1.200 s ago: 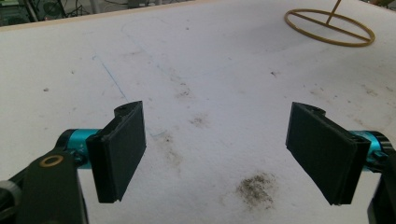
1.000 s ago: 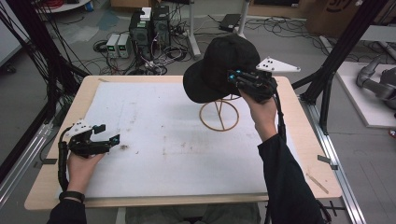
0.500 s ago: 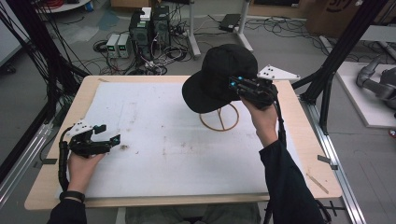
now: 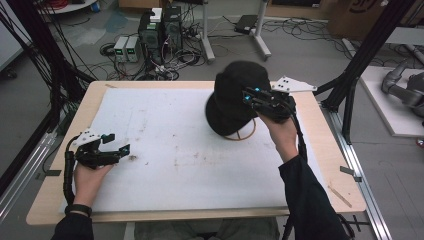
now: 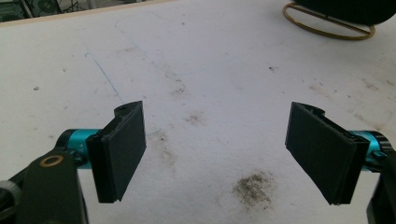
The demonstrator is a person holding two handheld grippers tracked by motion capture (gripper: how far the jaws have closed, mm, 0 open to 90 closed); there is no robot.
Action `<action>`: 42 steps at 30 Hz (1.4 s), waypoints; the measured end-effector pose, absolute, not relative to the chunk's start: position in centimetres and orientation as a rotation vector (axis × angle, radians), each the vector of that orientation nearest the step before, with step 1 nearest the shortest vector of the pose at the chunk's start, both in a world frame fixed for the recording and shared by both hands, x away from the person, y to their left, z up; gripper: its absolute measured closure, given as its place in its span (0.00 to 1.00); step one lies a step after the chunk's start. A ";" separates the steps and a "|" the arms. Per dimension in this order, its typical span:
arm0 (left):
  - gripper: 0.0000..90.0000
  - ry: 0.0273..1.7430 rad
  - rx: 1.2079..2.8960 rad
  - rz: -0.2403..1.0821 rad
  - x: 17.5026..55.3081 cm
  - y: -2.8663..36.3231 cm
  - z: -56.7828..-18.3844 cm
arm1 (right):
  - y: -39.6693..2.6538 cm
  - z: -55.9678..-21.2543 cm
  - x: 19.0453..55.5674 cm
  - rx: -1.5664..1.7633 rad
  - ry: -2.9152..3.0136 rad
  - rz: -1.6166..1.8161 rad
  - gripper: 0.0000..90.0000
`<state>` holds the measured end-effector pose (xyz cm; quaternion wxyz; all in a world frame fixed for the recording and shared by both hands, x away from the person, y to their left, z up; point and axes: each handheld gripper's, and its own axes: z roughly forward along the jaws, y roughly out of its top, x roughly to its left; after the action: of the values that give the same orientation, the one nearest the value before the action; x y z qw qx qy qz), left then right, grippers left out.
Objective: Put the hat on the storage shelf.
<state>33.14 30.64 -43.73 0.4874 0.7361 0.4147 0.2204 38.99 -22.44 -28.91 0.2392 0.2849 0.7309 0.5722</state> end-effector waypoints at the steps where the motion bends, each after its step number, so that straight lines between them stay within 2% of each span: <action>1: 0.23 1.007 1.791 0.536 33.1 30.6 -43.7 | -22.4 -29.0 39.0 0.775 2.002 1.558 0.82; 9: 0.22 1.006 1.788 0.536 33.2 30.6 -43.7 | -23.1 -29.0 38.1 0.763 1.976 1.567 0.69; 13: 0.22 1.000 1.778 0.539 33.1 30.6 -43.7 | -24.2 -29.5 37.4 0.761 1.971 1.566 0.58; 15: 0.22 0.996 1.773 0.544 33.1 30.6 -43.6 | -24.9 -29.8 37.0 0.754 1.971 1.575 0.55; 18: 0.22 0.992 1.769 0.549 33.1 30.5 -43.6 | -26.1 -30.6 36.3 0.782 1.964 1.583 0.45; 20: 0.22 0.989 1.767 0.551 33.2 30.5 -43.6 | -26.6 -30.9 36.1 0.791 1.967 1.586 0.45; 21: 0.22 0.982 1.764 0.555 33.2 30.3 -43.5 | -27.5 -31.6 35.8 0.812 1.970 1.589 0.40; 23: 0.22 0.976 1.768 0.559 33.3 30.1 -43.4 | -28.4 -32.5 35.5 0.846 1.968 1.585 0.36; 32: 0.22 0.937 1.805 0.582 33.5 28.4 -42.9 | -31.7 -36.2 34.4 0.991 1.914 1.594 0.27; 42: 0.22 0.918 1.836 0.578 33.7 27.3 -43.0 | -33.2 -40.0 34.4 1.127 1.936 1.551 0.24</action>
<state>33.66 27.31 -43.03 0.4834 0.7538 0.3767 0.2371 34.37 -33.17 -40.05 0.2068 0.4048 0.6953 0.5567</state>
